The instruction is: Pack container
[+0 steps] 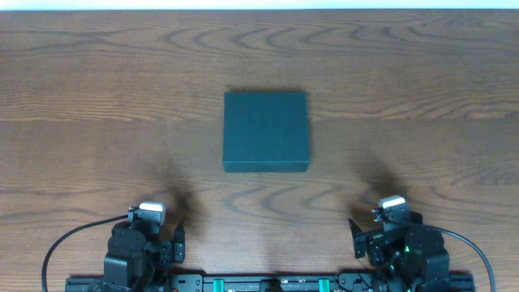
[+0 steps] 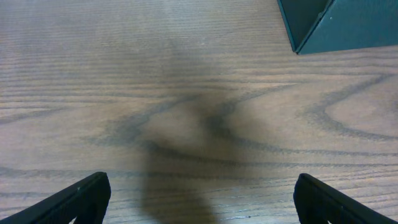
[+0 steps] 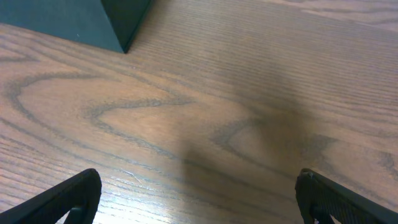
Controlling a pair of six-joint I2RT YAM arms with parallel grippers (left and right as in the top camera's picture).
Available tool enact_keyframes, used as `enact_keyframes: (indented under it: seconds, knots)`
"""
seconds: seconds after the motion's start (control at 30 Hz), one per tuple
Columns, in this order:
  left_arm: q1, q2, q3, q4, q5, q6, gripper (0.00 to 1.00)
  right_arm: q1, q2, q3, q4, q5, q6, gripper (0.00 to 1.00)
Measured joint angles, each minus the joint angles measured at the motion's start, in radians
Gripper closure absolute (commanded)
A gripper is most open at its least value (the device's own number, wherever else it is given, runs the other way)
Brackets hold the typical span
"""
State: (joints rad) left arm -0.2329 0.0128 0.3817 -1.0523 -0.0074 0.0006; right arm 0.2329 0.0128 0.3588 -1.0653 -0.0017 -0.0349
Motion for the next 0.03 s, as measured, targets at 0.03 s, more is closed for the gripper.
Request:
enact_keyframes:
  seconds: [0.03]
  knots:
    - [0.000, 0.000, 0.000, 0.000, 0.000, 0.000, 0.05, 0.000, 0.000, 0.000, 0.000, 0.000, 0.000, 0.01]
